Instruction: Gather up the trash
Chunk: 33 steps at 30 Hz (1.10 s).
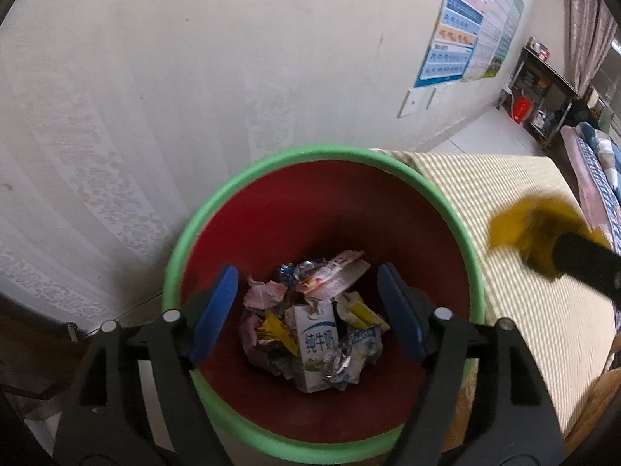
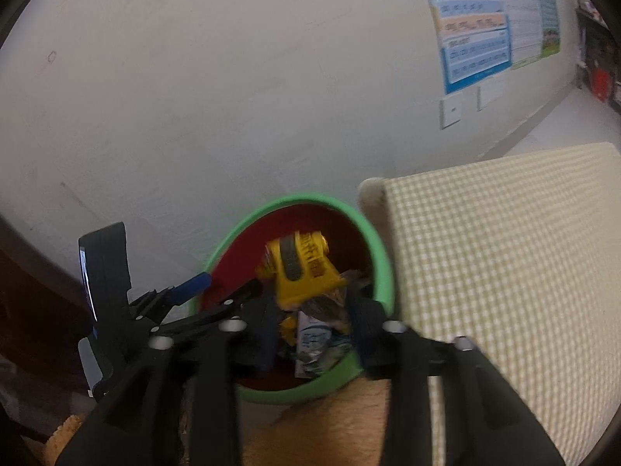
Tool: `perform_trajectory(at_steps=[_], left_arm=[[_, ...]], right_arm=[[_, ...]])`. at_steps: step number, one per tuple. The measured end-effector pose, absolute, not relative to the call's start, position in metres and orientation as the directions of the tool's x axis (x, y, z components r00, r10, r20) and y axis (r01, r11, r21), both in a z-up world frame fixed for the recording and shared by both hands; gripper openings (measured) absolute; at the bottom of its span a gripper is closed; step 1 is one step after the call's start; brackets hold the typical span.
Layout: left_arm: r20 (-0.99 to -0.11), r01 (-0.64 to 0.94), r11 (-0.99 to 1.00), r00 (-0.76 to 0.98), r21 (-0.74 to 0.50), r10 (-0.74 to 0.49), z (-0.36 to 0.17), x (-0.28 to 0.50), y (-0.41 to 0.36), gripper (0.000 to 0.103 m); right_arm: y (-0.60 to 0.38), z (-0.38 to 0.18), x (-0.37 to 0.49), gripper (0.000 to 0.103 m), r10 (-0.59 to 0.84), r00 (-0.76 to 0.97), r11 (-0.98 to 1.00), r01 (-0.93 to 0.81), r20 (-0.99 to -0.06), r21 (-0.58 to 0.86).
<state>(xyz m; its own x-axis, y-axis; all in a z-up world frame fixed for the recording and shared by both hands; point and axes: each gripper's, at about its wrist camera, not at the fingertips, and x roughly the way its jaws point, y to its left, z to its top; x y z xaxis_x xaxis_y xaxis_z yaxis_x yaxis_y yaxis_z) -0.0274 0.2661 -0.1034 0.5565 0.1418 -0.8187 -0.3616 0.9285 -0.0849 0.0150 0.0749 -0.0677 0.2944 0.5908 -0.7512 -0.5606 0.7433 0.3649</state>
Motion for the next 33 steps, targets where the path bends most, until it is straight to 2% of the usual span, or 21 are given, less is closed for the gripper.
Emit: perform_trajectory(at_steps=[1, 5, 7, 9, 11, 13, 18, 22, 26, 33], left_arm=[[-0.818, -0.368, 0.926, 0.556, -0.083, 0.147, -0.103, -0.028, 0.268, 0.074], [-0.810, -0.379, 0.923, 0.561, -0.070, 0.169, -0.095, -0.032, 0.269, 0.074], [-0.800, -0.374, 0.925, 0.573, -0.062, 0.178, -0.089, -0.032, 0.265, 0.075], [-0.770, -0.361, 0.931, 0.609, -0.054, 0.191, -0.074, -0.031, 0.255, 0.086], [-0.733, -0.350, 0.935, 0.649, -0.049, 0.205, -0.060, -0.030, 0.245, 0.094], [-0.665, -0.335, 0.941, 0.715, -0.054, 0.217, -0.038, -0.031, 0.228, 0.098], [-0.480, -0.308, 0.951, 0.838, -0.026, 0.259, 0.009, -0.039, 0.184, 0.098], [-0.422, -0.309, 0.951, 0.860, 0.017, 0.287, 0.036, -0.038, 0.150, 0.098], [-0.392, -0.302, 0.951, 0.869, 0.065, 0.302, 0.051, -0.035, 0.122, 0.098], [-0.401, -0.277, 0.956, 0.869, 0.092, 0.290, 0.064, -0.027, 0.087, 0.098]], right_arm=[[0.076, -0.068, 0.015, 0.062, 0.598, 0.288, 0.737, -0.564, -0.748, 0.373], [0.070, -0.064, 0.012, 0.064, 0.615, 0.306, 0.729, -0.572, -0.727, 0.376], [0.061, -0.058, 0.010, 0.071, 0.615, 0.335, 0.737, -0.566, -0.714, 0.369], [0.045, -0.048, 0.007, 0.076, 0.608, 0.393, 0.754, -0.558, -0.689, 0.347], [0.026, -0.036, 0.004, 0.088, 0.596, 0.459, 0.773, -0.549, -0.658, 0.317], [0.006, -0.022, -0.001, 0.092, 0.582, 0.534, 0.793, -0.538, -0.613, 0.284], [-0.048, 0.012, -0.022, 0.097, 0.506, 0.748, 0.861, -0.471, -0.431, 0.193], [-0.087, 0.018, -0.037, 0.097, 0.391, 0.880, 0.919, -0.359, -0.269, 0.161], [-0.109, 0.005, -0.035, 0.097, 0.278, 0.914, 0.961, -0.266, -0.294, 0.083], [-0.159, 0.001, -0.024, 0.097, 0.243, 0.914, 0.961, -0.180, -0.325, 0.211]])
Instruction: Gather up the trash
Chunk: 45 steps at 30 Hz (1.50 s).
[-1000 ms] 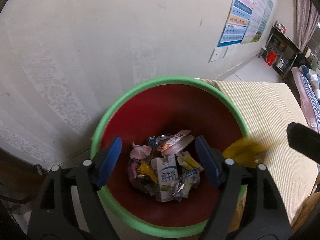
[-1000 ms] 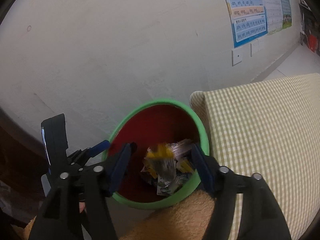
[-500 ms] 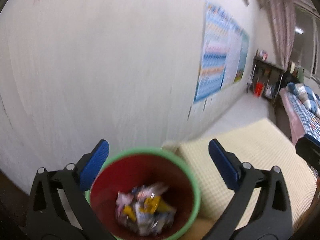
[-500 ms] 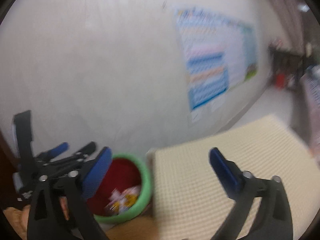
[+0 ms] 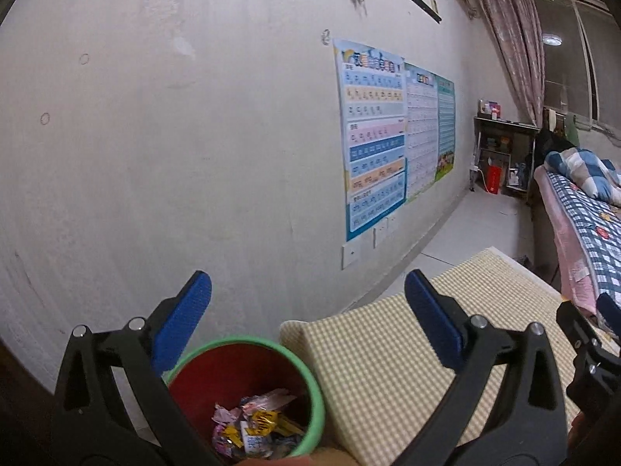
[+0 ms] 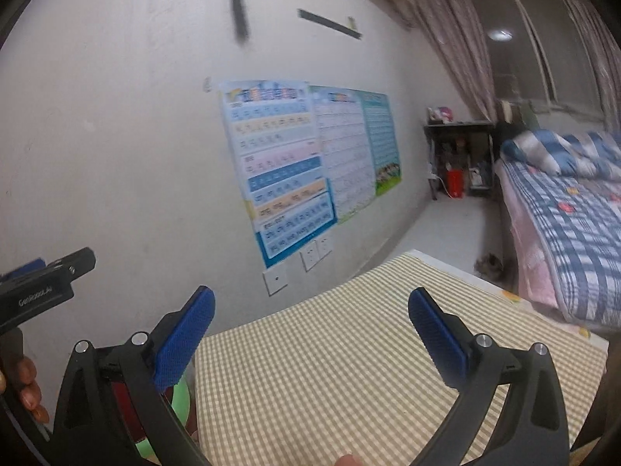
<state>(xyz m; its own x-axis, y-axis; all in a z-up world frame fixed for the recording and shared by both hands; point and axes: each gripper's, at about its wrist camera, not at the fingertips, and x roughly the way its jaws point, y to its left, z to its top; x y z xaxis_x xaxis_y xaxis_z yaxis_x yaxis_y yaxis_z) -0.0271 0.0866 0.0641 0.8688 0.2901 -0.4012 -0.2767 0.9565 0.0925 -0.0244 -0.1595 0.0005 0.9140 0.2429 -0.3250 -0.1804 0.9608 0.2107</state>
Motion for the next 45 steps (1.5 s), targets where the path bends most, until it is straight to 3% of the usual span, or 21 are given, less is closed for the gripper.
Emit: perform_trajectory(at_steps=[12, 45], left_arm=[[-0.411, -0.227, 0.963, 0.872, 0.144, 0.267, 0.064, -0.025, 0.050, 0.098], [-0.447, -0.238, 0.963, 0.853, 0.127, 0.270, 0.055, -0.021, 0.062, 0.098]], right_arm=[[-0.194, 0.007, -0.038, 0.097, 0.213, 0.920, 0.954, -0.123, -0.330, 0.272], [-0.182, -0.001, -0.036, 0.097, 0.221, 0.906, 0.959, -0.136, -0.362, 0.247]])
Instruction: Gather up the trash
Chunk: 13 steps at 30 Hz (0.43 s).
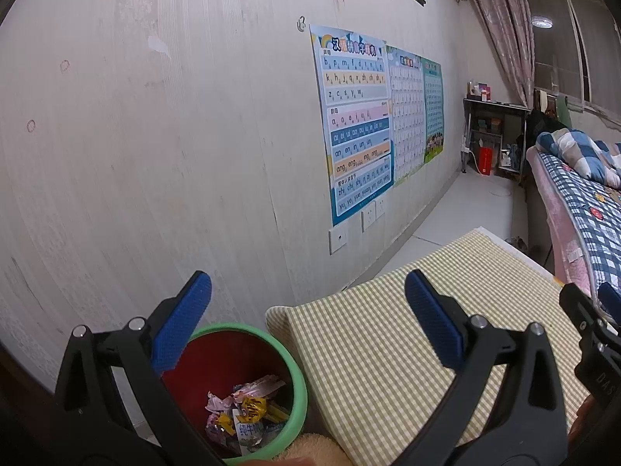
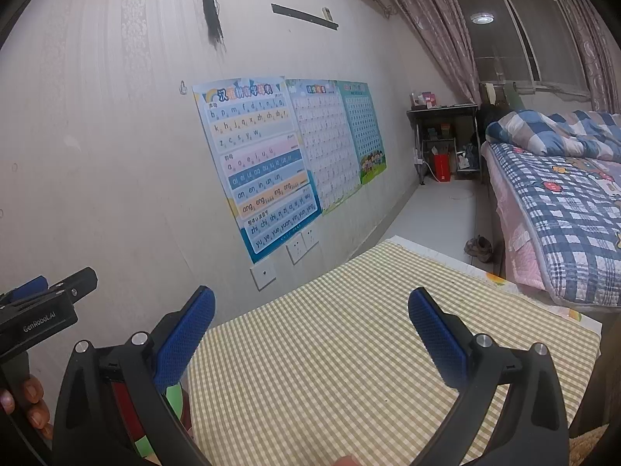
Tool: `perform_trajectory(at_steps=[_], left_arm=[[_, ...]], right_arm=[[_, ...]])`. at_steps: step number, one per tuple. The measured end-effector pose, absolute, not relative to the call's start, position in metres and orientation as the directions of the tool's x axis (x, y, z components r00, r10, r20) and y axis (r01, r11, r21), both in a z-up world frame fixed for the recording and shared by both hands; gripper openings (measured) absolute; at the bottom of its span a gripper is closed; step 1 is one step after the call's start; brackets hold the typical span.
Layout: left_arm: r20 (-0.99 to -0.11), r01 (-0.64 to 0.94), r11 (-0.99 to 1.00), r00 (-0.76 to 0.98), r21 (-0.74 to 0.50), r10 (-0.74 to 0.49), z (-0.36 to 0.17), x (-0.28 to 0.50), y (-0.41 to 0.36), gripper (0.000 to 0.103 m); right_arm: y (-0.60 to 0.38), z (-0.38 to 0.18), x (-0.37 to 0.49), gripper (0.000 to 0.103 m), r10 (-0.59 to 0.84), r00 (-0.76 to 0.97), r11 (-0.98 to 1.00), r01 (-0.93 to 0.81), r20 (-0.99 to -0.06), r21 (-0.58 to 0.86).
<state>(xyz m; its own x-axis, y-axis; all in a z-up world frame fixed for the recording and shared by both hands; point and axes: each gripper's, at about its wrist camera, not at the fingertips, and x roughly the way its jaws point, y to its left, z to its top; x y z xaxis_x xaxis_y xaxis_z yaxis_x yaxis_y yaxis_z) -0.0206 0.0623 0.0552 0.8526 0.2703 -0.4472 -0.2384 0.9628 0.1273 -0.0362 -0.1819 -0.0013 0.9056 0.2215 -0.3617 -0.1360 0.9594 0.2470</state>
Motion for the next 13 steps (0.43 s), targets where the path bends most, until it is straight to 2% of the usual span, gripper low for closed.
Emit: perform_trajectory(at_steps=[6, 13], left_arm=[[-0.456, -0.256, 0.958, 0.842, 0.131, 0.288, 0.047, -0.022, 0.062, 0.098], [-0.544, -0.215, 0.972, 0.806, 0.099, 0.234, 0.024, -0.013, 0.066, 0.098]], right_arm=[[-0.184, -0.007, -0.032, 0.097, 0.225, 0.896, 0.958, -0.132, -0.384, 0.254], [-0.201, -0.043, -0.004, 0.097, 0.192, 0.818, 0.953, -0.024, -0.541, 0.302]])
